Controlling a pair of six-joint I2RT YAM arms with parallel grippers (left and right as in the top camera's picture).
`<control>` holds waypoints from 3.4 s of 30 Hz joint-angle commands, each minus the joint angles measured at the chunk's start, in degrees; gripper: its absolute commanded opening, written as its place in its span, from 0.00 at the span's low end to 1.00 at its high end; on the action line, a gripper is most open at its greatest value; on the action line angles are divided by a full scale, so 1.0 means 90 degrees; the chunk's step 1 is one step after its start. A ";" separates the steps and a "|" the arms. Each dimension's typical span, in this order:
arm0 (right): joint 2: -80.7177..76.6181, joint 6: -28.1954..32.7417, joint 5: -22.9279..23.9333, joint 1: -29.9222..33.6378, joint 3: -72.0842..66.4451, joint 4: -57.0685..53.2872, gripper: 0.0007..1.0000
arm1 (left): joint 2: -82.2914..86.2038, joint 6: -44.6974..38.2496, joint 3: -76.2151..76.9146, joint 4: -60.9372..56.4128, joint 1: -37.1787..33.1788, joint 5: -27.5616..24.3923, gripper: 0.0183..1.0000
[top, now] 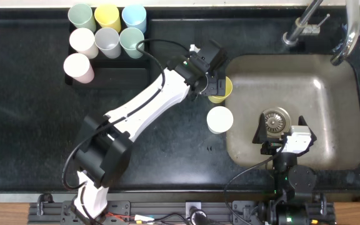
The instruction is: Store Cups
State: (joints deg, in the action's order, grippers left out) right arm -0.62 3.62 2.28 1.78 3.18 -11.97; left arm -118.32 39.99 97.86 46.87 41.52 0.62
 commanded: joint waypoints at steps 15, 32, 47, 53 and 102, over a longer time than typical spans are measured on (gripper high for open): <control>0.0046 -0.0027 -0.0041 -0.0029 0.0019 0.0053 0.99 | -0.0017 0.0117 0.0078 -0.0039 -0.0233 -0.0063 0.02; 0.0049 -0.0027 -0.0039 -0.0029 0.0019 0.0053 1.00 | 0.2033 0.1139 0.0153 0.2516 -0.4019 -0.0087 0.02; 0.0049 -0.0027 -0.0041 -0.0029 0.0019 0.0053 0.99 | 0.1554 0.1234 0.0085 0.2540 -0.4469 0.0571 0.02; 0.0046 -0.0027 -0.0041 -0.0029 0.0019 0.0053 0.99 | 0.1209 0.1226 0.0078 0.2640 -0.4505 0.0641 0.02; 0.0049 -0.0027 -0.0041 -0.0029 0.0019 0.0053 1.00 | 0.2837 0.0998 -0.0658 0.2042 -0.4488 0.0653 1.00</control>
State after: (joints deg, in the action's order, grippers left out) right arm -0.64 3.64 2.31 1.78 3.18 -11.94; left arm -102.37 52.97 91.81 65.10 1.04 6.26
